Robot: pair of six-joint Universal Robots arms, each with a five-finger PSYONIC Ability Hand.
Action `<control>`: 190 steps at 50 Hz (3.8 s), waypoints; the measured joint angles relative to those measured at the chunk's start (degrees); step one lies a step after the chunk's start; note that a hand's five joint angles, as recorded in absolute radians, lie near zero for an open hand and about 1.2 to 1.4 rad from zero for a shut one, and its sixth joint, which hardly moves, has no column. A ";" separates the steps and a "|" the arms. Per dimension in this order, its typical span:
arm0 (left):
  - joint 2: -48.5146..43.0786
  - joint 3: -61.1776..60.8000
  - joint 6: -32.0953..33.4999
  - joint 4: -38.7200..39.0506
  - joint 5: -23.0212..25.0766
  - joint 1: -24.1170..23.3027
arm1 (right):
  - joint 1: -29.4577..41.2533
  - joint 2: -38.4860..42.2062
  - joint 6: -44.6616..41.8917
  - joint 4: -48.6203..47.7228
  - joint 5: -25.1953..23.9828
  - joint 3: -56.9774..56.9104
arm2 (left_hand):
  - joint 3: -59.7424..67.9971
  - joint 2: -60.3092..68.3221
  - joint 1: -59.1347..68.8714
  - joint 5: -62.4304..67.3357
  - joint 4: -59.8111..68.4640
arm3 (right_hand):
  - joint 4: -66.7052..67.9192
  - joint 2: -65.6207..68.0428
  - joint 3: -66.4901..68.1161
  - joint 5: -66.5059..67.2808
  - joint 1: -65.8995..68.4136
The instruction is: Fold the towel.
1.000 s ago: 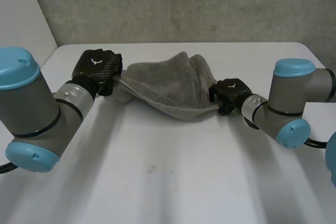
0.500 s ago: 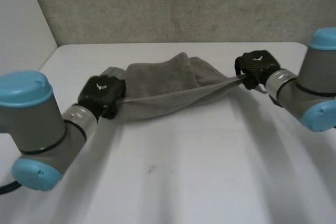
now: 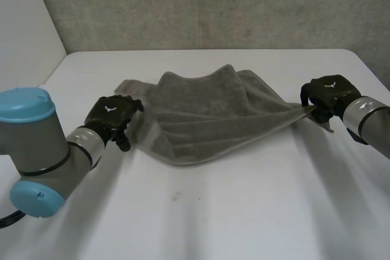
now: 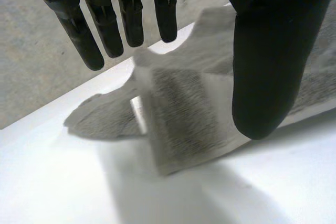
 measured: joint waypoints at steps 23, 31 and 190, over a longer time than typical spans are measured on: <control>-8.25 2.16 0.01 -0.04 10.82 3.05 | 0.01 1.10 0.05 -0.45 0.05 1.06 | 6.87 6.87 6.93 7.02 6.80 | 0.00 0.00 0.00 0.07 0.07; -12.48 8.26 -0.15 -0.65 10.49 2.87 | 0.01 1.34 0.00 -0.52 0.05 1.12 | 8.40 8.44 8.28 8.35 8.48 | 0.00 0.00 0.00 0.07 0.07; 28.69 -12.90 23.60 -26.30 11.15 17.08 | -0.31 -20.43 -34.90 31.14 3.52 4.10 | 48.03 48.15 44.33 47.71 48.17 | 0.05 0.07 0.02 0.05 0.22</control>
